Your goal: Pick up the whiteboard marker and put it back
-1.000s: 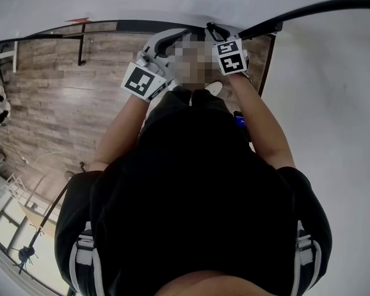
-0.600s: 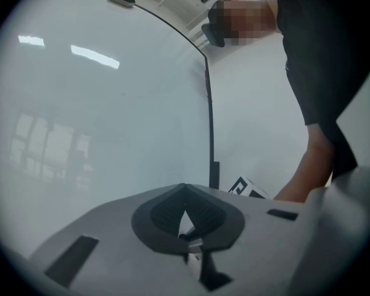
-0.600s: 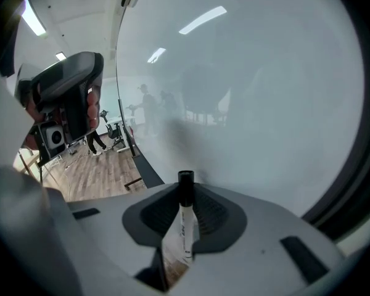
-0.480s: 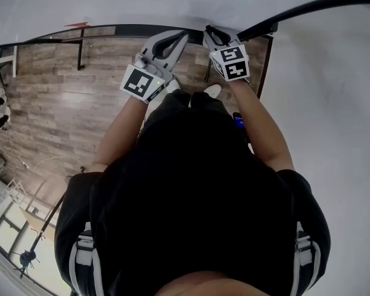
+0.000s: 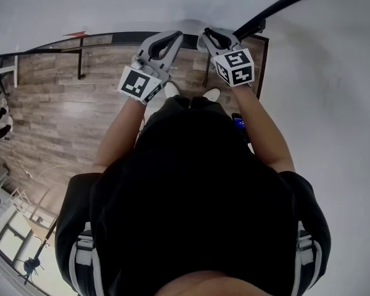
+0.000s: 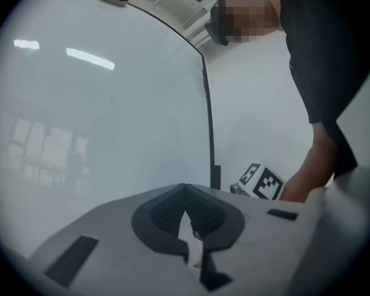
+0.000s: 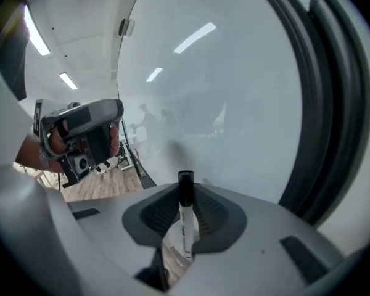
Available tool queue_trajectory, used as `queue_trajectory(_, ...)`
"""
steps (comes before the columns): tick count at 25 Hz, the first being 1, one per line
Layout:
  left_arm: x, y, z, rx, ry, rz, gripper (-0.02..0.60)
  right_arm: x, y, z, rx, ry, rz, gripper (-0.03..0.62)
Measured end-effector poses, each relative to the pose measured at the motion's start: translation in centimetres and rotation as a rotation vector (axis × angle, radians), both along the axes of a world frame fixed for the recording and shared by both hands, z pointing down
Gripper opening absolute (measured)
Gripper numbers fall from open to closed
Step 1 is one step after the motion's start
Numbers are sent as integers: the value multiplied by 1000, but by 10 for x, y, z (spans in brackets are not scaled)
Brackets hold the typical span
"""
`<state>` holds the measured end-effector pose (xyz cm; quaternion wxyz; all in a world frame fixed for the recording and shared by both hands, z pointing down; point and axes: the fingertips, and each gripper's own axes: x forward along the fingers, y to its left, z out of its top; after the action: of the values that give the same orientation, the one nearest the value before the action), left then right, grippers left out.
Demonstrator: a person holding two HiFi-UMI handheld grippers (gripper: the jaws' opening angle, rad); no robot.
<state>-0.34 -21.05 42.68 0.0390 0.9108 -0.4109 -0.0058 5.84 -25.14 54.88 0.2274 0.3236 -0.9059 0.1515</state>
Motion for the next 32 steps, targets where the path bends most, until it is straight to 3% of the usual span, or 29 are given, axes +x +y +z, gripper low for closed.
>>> queue_trajectory(16,23,-3,-24,15,-9,42,5,20,12,-108,146,-143,-17,64)
queue_trajectory(23,37,4,-37,30,-19,73,5,29,34,-148,222,-185,-99,64)
queue_trajectory(32,42,19,-59,43,-4,107,5,36,66,-168,239,-242,-154,64)
